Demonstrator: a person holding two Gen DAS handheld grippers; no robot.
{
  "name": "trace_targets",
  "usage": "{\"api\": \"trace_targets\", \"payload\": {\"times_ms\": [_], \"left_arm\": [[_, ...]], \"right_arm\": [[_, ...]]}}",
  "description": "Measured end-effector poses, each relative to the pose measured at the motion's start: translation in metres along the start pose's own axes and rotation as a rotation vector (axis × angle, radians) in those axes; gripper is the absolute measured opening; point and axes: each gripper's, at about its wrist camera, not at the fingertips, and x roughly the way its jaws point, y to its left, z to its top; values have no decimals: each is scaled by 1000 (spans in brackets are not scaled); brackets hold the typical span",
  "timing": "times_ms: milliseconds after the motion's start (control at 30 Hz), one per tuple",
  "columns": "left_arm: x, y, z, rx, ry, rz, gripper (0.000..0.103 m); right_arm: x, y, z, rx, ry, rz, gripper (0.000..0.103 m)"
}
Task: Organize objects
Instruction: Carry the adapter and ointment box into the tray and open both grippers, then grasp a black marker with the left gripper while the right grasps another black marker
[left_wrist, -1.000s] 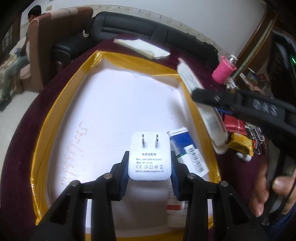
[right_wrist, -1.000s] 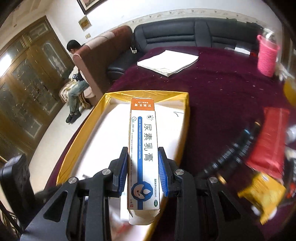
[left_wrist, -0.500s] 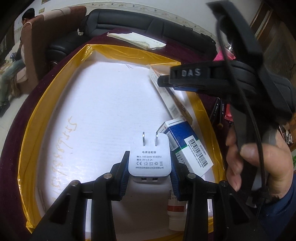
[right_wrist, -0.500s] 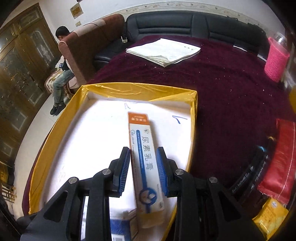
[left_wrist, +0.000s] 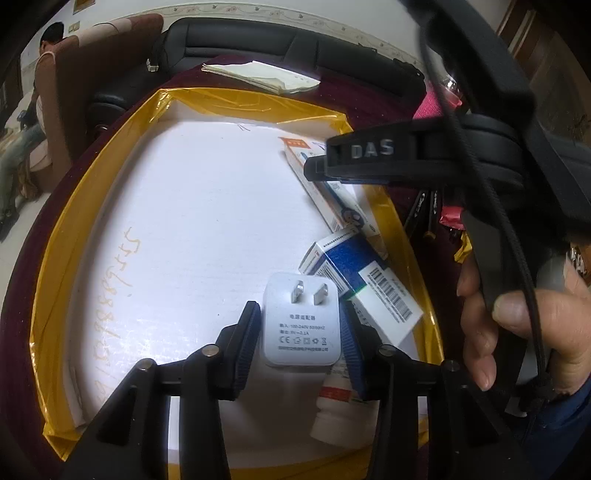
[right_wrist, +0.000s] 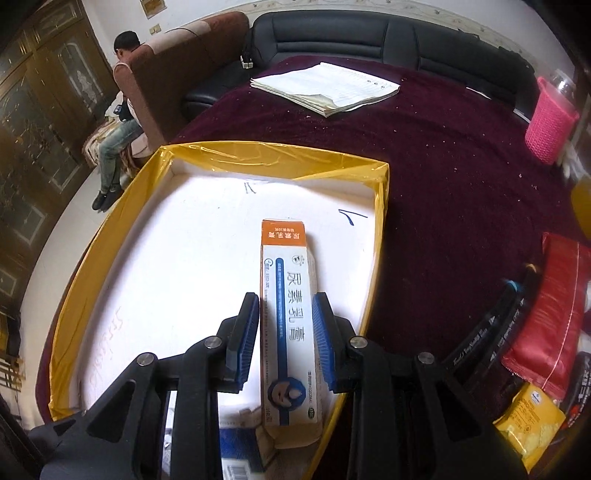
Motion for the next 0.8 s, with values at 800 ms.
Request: {"api": "trace_targets", "payload": {"times_ms": [800], "left_arm": [[-33,-78,26,177,-73,9,52]], "right_arm": [[-128,-104,-78,195,-219,145,31]]}}
